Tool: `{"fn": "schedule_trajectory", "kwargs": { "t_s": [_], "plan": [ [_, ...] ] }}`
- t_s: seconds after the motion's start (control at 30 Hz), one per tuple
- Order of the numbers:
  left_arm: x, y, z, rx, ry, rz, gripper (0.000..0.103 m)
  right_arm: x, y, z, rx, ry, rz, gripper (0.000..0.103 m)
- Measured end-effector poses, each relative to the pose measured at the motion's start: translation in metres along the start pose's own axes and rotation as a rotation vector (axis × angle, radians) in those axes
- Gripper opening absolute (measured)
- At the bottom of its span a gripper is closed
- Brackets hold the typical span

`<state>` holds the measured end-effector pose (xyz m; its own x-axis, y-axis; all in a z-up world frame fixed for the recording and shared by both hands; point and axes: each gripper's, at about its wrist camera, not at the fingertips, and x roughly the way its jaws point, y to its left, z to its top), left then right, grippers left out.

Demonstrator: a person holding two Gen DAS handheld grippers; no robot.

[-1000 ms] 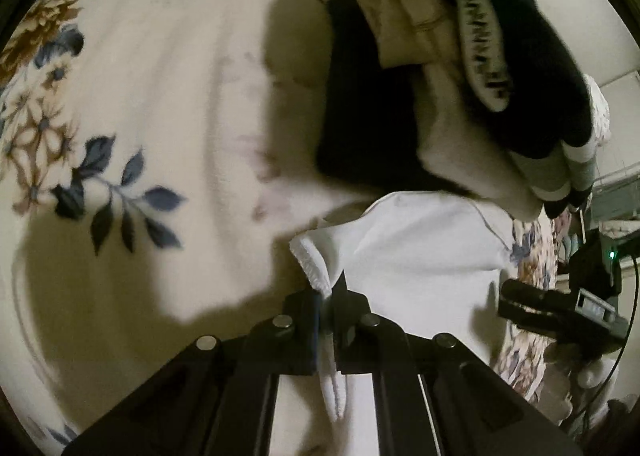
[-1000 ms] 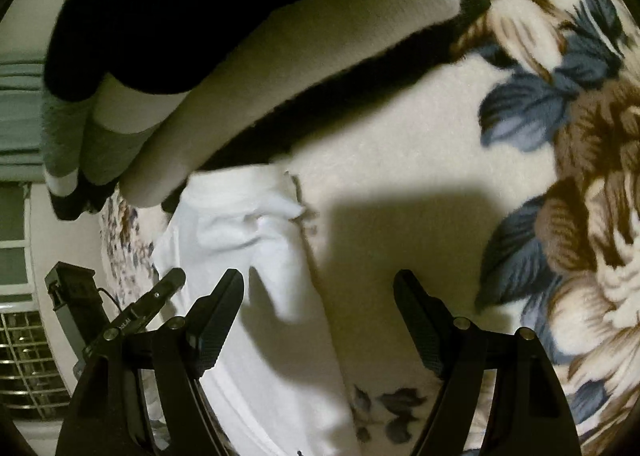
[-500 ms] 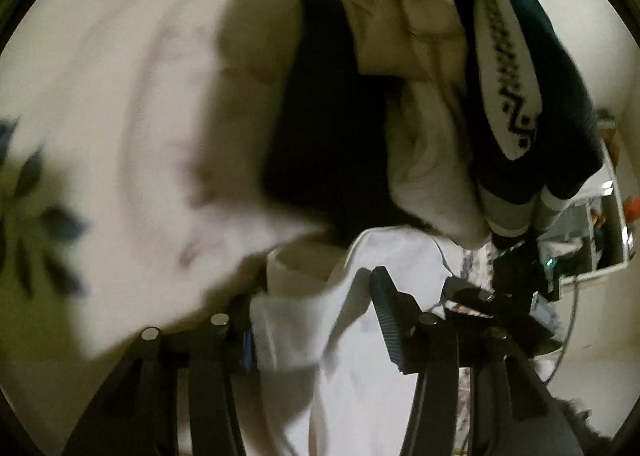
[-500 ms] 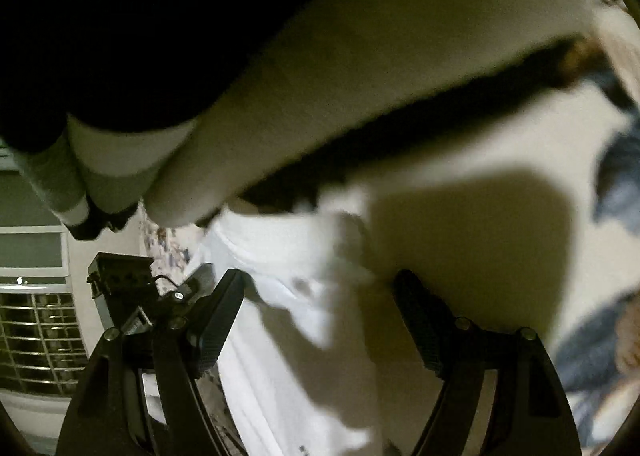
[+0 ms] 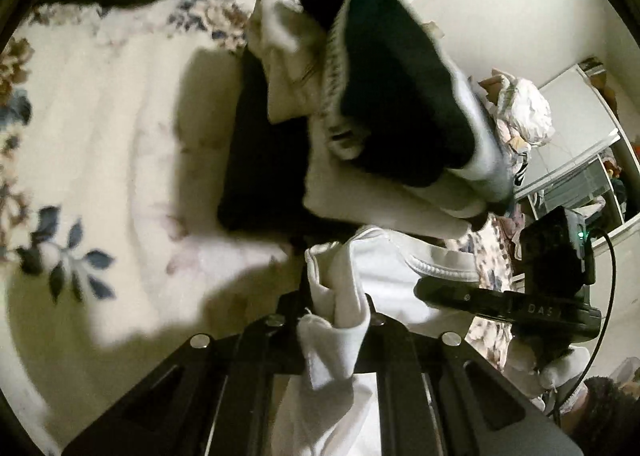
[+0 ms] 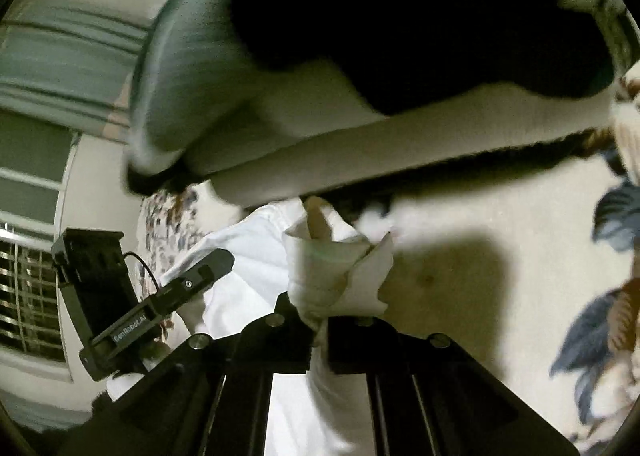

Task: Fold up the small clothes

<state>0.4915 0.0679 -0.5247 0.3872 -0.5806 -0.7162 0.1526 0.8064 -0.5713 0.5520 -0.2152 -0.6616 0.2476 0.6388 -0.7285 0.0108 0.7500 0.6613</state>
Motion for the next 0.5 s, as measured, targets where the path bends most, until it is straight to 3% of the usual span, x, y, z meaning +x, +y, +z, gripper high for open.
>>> {"fn": "schedule_trajectory", "kwargs": {
  "t_s": [0.27,0.43,0.5],
  "plan": [
    [-0.054,-0.026,-0.027,0.062,-0.062,-0.023,0.008,-0.065,0.03,-0.044,-0.126,-0.053,0.048,0.005],
    [-0.072,-0.042,-0.068,0.034,-0.023,-0.06,0.015,-0.092,0.041,-0.105,-0.155,-0.015,0.095,0.005],
    [-0.081,-0.042,-0.094,0.017,0.007,-0.054,0.023,-0.093,0.045,-0.139,-0.152,0.022,0.099,0.009]
  ]
}}
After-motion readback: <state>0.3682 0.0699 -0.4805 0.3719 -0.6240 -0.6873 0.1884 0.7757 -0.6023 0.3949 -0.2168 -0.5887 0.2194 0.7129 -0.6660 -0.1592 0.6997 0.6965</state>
